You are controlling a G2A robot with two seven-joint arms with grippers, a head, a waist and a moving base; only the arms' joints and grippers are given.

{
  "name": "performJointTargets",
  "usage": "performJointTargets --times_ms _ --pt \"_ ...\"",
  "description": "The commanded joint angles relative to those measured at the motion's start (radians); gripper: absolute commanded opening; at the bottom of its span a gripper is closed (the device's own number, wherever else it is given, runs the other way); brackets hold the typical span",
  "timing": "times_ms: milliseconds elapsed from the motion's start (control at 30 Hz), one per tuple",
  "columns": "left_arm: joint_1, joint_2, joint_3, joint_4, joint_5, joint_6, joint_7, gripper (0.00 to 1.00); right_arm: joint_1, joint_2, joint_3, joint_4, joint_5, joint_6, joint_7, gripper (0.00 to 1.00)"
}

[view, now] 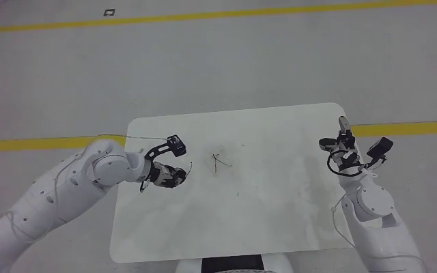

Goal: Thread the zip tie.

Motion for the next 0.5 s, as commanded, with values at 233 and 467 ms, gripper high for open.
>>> performJointTargets --times_ms 233,467 --pt "-0.034 0.005 0.081 0.002 0.012 0.0 0.1 0.0 0.0 0.0 0.0 0.0 0.0 0.0 0.0 1.0" --pt "-0.022 0.003 0.08 0.048 -0.004 0.002 0.127 0.0 0.0 0.0 0.0 0.0 0.0 0.0 0.0 1.0"
